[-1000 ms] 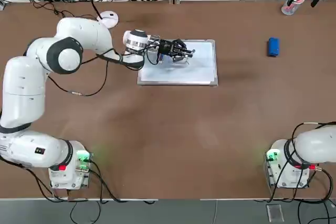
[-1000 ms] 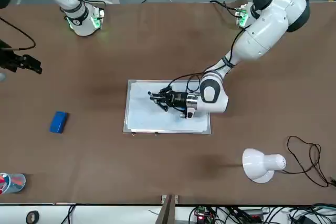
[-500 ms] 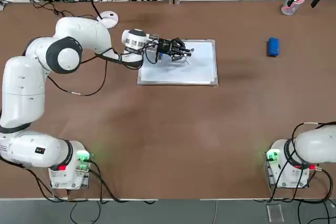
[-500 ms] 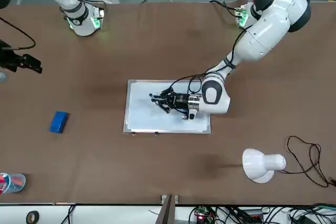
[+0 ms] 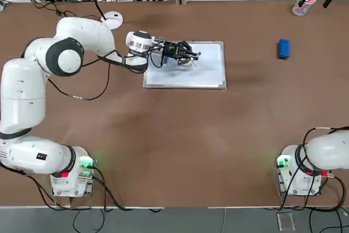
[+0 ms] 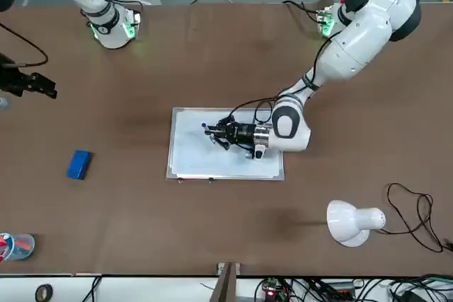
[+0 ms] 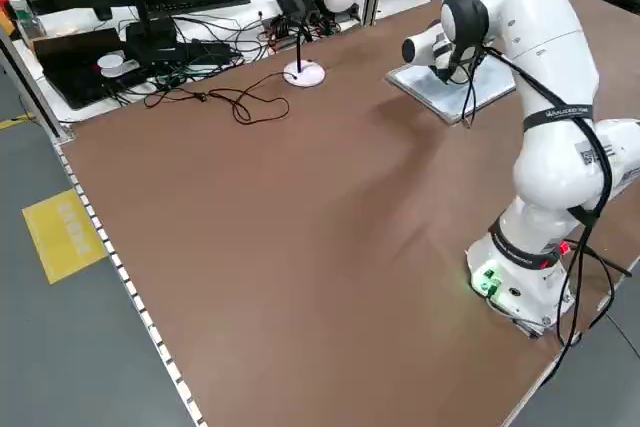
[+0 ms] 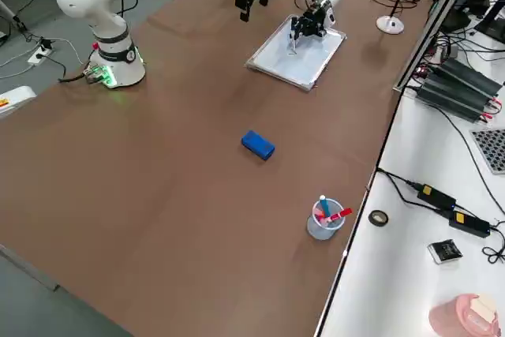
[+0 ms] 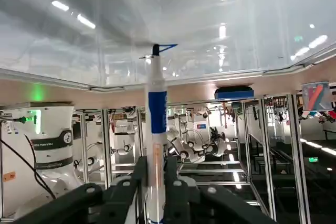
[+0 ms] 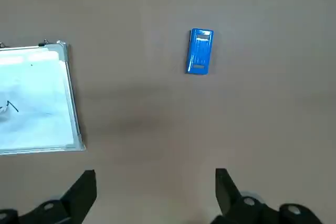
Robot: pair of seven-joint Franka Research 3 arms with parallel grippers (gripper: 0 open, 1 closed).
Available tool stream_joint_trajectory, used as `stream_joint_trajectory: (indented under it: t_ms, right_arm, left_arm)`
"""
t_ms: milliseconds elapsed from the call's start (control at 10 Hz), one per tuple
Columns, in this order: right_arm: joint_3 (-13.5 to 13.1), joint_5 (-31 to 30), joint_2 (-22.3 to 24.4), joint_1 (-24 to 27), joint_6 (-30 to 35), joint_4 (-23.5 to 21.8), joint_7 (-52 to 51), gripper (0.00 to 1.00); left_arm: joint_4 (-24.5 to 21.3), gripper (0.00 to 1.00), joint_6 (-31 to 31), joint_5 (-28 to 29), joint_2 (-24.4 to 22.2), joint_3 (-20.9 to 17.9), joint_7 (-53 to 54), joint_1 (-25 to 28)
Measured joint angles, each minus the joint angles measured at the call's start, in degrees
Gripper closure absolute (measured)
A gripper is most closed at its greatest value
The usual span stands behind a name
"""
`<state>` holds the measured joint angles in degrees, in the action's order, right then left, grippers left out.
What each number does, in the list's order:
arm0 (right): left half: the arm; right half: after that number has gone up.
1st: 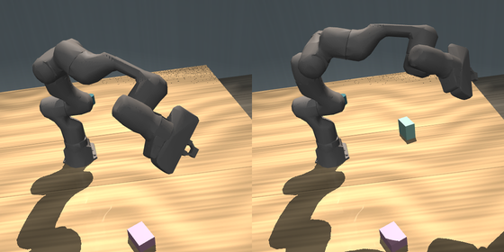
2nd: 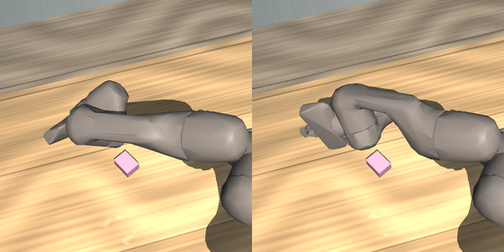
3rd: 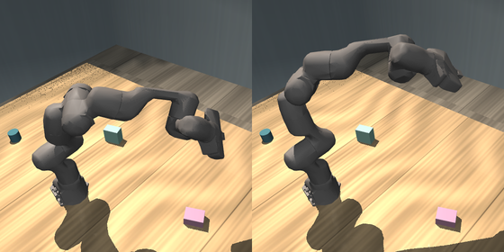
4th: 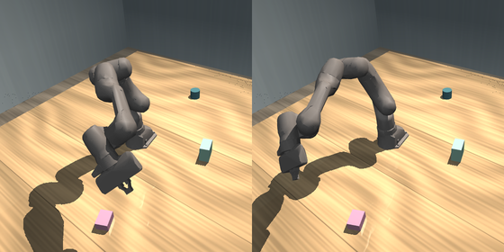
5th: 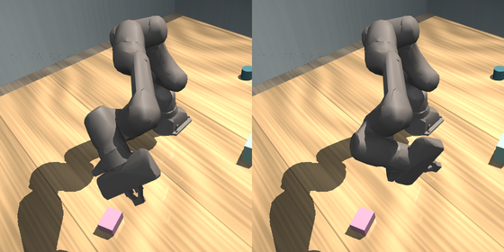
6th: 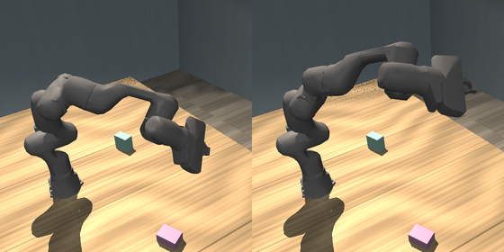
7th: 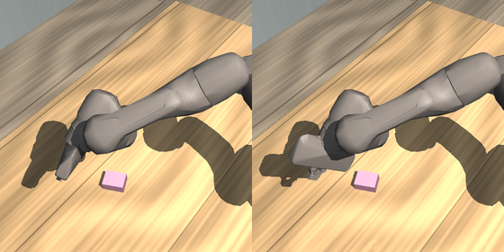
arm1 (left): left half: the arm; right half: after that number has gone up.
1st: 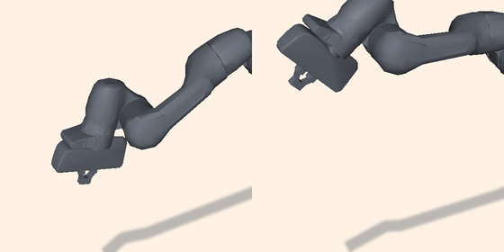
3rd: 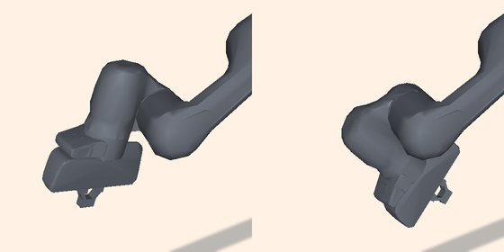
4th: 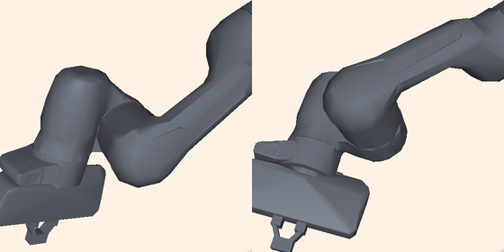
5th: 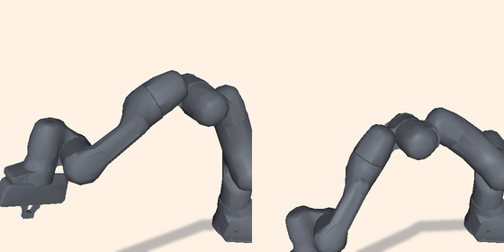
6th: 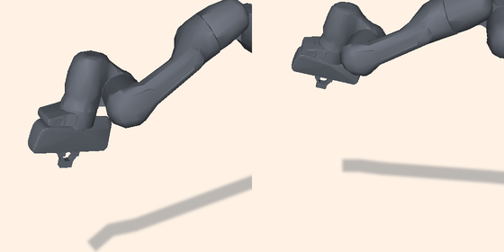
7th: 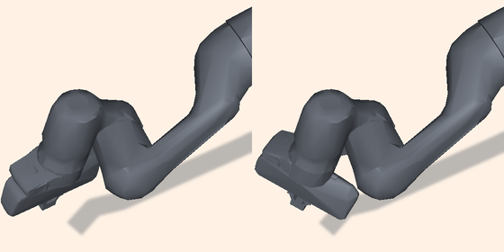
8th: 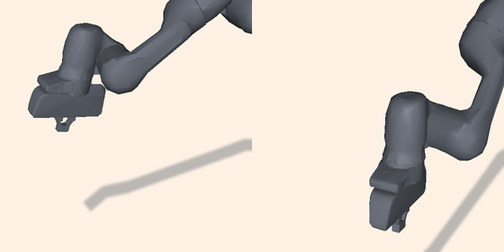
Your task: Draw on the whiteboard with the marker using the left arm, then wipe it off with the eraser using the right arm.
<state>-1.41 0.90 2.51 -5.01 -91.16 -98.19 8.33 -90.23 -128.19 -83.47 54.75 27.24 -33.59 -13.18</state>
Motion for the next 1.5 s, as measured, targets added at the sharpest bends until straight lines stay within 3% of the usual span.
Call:
stream_joint_trajectory:
  t_ms: [1200, 1500]
  right_arm:
    - [0.0, 0.7, 0.0, 0.0, 0.9, 0.0, -0.1, 0.0]
    - [0.0, 0.7, 0.0, 0.0, 1.0, 0.0, -0.4, 0.0]
  left_arm:
    - [1.4, 0.82, 0.9, 5.7, -0.9, -2.3, -3.8, 0.5]
    - [2.6, 0.82, 0.4, 10.3, -2.3, -2.4, -8.1, 0.5]
